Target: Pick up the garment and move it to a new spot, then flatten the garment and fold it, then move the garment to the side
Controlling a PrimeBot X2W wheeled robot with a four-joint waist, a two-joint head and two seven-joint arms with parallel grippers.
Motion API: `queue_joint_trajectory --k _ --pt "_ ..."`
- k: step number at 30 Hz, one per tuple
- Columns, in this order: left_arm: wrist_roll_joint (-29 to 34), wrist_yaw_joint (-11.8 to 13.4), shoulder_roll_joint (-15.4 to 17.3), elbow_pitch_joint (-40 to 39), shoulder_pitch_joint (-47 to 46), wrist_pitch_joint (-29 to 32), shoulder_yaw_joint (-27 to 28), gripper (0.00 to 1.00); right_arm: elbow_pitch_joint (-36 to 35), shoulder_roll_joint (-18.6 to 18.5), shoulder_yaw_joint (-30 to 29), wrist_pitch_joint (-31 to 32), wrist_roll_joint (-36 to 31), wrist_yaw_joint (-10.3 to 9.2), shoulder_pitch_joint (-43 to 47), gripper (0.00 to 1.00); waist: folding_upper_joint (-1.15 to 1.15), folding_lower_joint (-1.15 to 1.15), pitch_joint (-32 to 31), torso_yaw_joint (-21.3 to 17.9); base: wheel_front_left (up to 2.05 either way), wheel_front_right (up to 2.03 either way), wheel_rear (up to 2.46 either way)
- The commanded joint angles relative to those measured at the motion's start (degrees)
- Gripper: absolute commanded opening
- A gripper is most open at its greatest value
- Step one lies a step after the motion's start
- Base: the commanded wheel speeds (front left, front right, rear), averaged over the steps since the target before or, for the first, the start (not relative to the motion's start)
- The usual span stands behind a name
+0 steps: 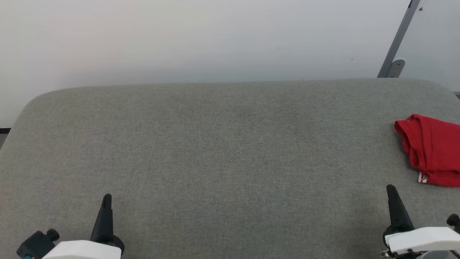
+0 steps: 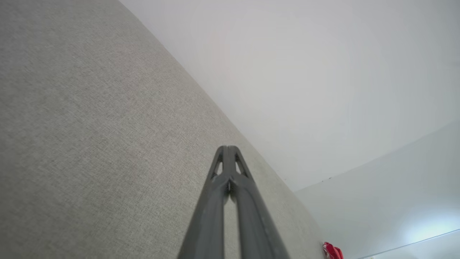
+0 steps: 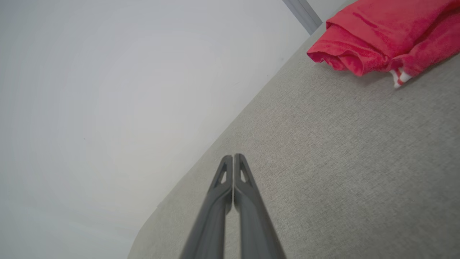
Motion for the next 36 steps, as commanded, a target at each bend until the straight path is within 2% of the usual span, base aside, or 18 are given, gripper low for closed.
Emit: queue_joint_trajectory --k 1,36 --pt "-1.87 0.01 0.05 -0.31 -1.68 0.52 0.33 0.0 -0.34 -0.02 -0.21 0.54 1.99 0.01 -1.71 0.0 0.0 0.0 0.02 -0.01 0.0 0.0 0.0" --pt "-20.59 0.02 -0.73 1.49 -5.61 5.86 1.36 0.0 0.8 0.95 -0.29 5.62 20.56 0.01 -5.16 0.0 0.0 0.0 0.45 -0.19 0.0 0.0 0.0"
